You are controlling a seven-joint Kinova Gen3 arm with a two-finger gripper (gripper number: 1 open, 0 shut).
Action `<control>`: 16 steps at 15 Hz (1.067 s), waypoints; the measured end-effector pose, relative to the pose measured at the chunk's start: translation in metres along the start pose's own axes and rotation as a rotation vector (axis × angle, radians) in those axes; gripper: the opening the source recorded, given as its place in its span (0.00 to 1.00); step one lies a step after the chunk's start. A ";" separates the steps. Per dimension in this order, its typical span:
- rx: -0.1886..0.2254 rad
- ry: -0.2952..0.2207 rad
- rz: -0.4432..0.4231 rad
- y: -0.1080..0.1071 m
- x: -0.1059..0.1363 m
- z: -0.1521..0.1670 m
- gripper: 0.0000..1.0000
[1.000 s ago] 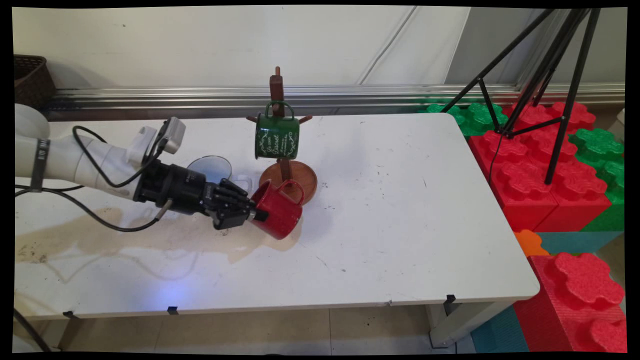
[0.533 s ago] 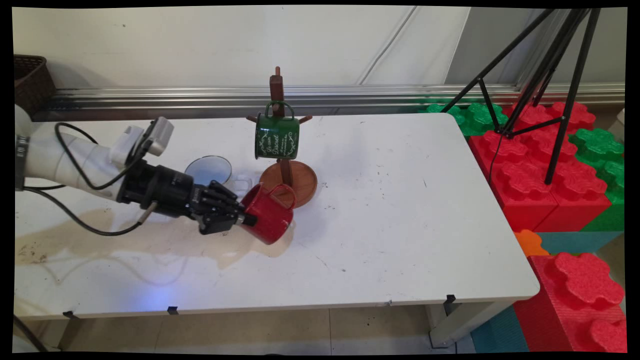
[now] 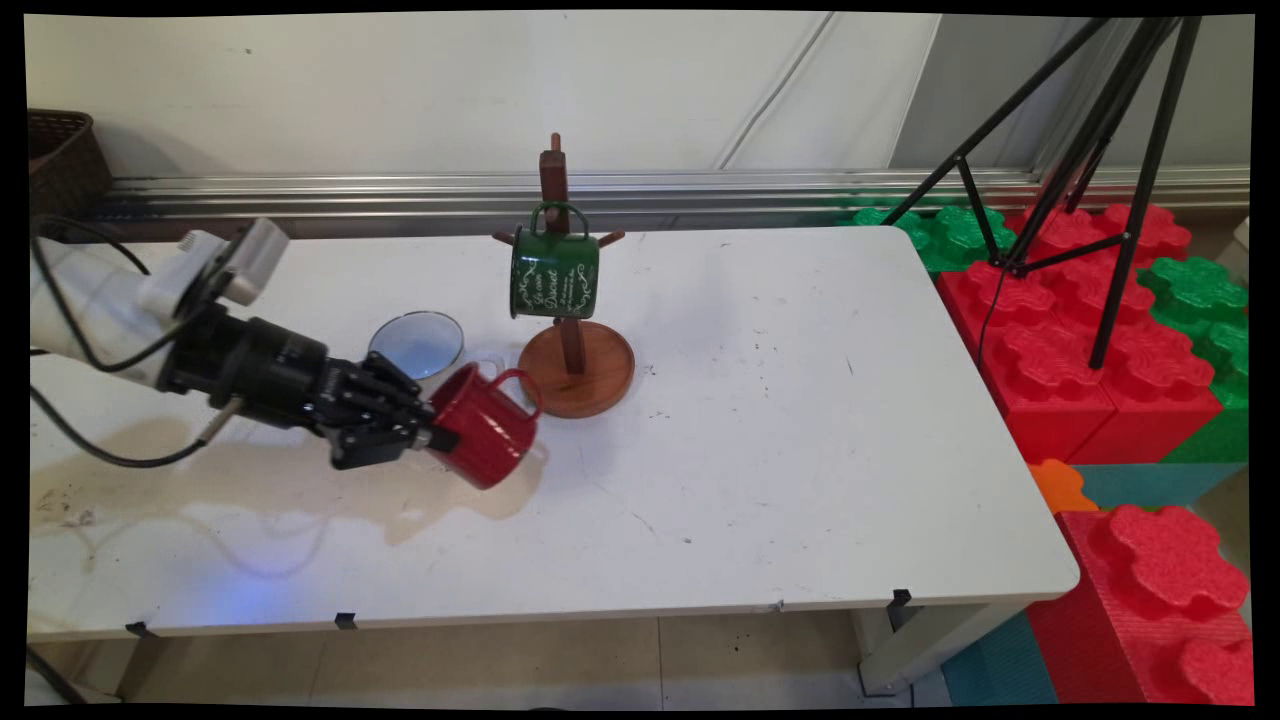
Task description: Place the picked object on the table
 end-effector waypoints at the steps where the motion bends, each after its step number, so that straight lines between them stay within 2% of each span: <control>1: 0.003 -0.012 0.008 0.001 -0.001 -0.006 0.00; 10: 0.027 -0.120 0.061 0.007 -0.010 -0.051 0.00; 16: 0.051 -0.220 0.117 0.010 -0.021 -0.078 0.00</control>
